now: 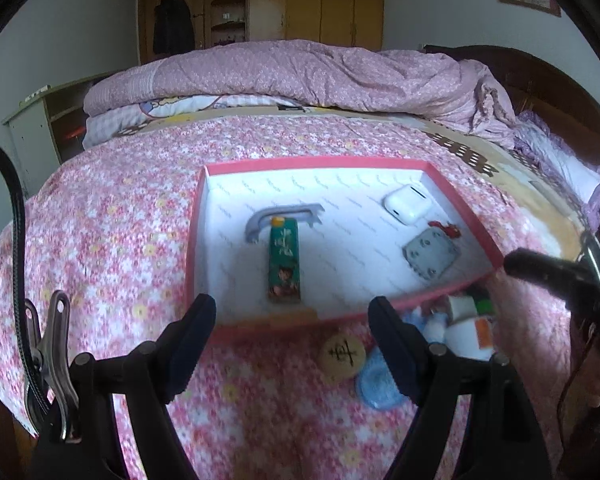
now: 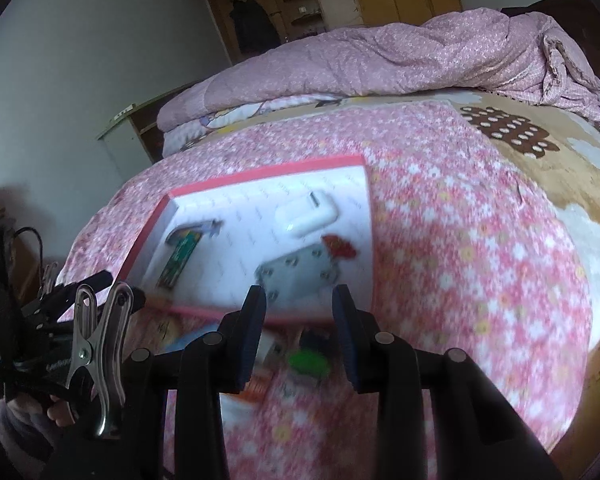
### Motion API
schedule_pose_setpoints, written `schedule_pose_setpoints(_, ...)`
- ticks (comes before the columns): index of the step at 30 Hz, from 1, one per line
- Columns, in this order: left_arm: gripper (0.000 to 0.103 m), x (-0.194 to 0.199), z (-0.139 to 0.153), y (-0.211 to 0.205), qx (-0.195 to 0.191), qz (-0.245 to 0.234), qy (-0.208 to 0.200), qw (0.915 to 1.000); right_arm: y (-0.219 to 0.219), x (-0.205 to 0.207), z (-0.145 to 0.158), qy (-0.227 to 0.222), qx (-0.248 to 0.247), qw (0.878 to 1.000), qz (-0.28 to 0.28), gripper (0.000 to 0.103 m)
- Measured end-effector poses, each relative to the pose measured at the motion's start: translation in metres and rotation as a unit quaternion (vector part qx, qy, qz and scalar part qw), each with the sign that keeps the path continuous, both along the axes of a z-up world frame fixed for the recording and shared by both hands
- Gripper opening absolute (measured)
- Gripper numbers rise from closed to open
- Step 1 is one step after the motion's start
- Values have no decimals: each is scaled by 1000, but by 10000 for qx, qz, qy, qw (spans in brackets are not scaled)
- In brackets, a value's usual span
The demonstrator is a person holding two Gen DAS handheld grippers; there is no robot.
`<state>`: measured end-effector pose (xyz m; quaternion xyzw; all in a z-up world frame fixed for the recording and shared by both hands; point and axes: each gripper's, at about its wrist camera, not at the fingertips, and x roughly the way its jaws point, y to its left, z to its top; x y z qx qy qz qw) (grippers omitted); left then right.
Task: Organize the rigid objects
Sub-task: 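Lower the red toy into the tray beside the grey plate and open the right gripper, then grasp the white pill bottle with the right gripper while left approaches the wooden chess piece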
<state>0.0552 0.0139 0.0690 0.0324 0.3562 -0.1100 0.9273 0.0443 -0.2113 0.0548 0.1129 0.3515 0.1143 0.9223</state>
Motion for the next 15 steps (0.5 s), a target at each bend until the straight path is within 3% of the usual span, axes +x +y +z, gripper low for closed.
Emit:
schedule_pose_setpoints(7, 83, -22, -11, 4, -15, 14, 104, 9999, 14, -24, -9, 186, 304, 9986, 382, 36)
schedule_pose_setpoints(15, 83, -24, -26, 5, -88, 72, 311, 9995, 31, -29, -27, 351, -22, 9986, 384, 36)
